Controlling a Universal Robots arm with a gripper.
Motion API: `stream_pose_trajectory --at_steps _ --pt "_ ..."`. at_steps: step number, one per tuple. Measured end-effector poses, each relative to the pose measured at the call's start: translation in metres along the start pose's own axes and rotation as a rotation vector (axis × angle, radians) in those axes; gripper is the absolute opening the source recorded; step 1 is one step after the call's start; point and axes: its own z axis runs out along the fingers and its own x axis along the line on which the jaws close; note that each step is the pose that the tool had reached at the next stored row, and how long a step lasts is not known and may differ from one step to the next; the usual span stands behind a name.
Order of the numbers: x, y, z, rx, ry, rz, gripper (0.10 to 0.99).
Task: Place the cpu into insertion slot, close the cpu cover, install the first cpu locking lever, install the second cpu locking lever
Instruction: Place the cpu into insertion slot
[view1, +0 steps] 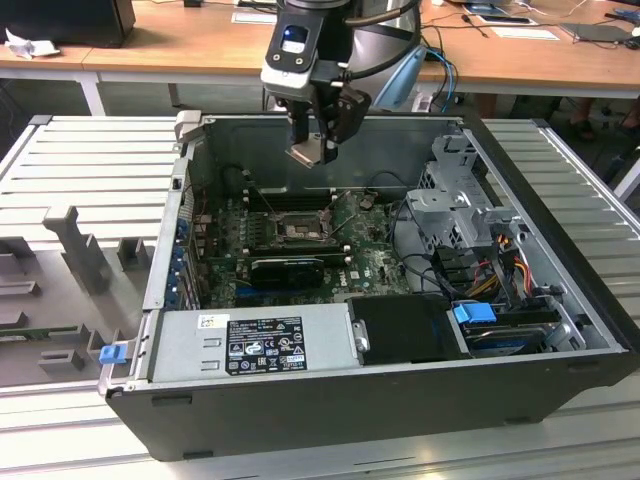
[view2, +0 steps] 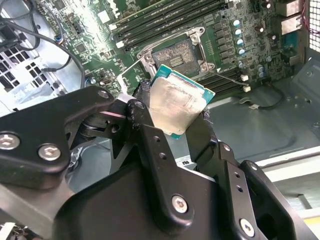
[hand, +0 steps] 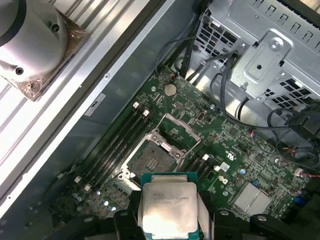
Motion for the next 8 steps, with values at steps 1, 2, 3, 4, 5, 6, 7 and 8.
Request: stream_pose_trajectory --at_steps 1,2,3,4,5,6,7,8 --pt "0.0 0.0 0.0001 0.0 -0.0005 0.006 0.529" --pt "0.0 0.0 0.0001 0.0 -0.001 0.012 0.529" --pt "0.0 0.0 0.0001 0.0 -0.0014 0.017 0.529" --pt "0.0 0.0 0.0002 0.0 -0.0018 0.022 0.529" --pt "0.0 0.0 0.0002 -0.001 -0.0025 0.03 0.529" --pt "0.0 0.0 0.0002 -0.001 -0.0029 0.035 0.529" --pt "0.0 0.0 0.0002 -0.001 -0.0034 0.039 0.529" --pt "0.0 0.0 0.0003 -0.001 -0.0041 0.049 0.529"
